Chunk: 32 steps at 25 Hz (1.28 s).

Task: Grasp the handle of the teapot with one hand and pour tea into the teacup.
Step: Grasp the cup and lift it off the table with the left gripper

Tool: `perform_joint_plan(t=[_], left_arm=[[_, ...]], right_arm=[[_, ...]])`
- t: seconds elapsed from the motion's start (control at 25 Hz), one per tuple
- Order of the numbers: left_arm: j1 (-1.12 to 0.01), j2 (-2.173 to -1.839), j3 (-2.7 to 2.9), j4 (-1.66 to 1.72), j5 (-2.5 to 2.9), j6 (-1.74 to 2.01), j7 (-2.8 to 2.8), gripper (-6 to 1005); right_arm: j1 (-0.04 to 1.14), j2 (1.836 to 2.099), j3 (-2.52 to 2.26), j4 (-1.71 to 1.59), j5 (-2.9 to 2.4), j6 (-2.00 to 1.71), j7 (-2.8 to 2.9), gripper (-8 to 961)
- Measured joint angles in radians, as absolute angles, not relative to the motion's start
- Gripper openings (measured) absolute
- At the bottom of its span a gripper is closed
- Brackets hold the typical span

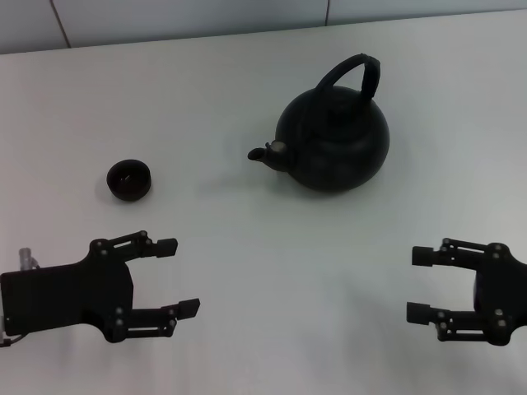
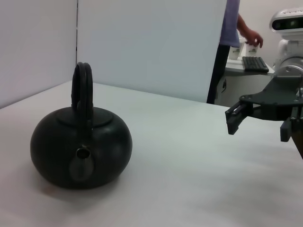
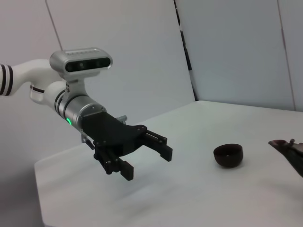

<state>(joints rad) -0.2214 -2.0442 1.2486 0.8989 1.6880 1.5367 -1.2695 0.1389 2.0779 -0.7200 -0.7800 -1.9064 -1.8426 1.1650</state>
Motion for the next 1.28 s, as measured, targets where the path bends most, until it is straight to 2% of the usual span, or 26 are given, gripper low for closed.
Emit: perform_joint_plan(t=[0.4,1.28], left_arm=[[-0.227,-2.048,1.249,0.899,1.689,1.528,-1.27,849],[-0.229,-2.054,1.249,0.899,1.689,1.497,-1.265,840]], right_arm=[[0.181,2.079,-0.756,-0.756,-1.908,-1.834,1.166,784],[0.192,2.08,-0.756,-0.749,-1.905,-1.834,1.166,784]])
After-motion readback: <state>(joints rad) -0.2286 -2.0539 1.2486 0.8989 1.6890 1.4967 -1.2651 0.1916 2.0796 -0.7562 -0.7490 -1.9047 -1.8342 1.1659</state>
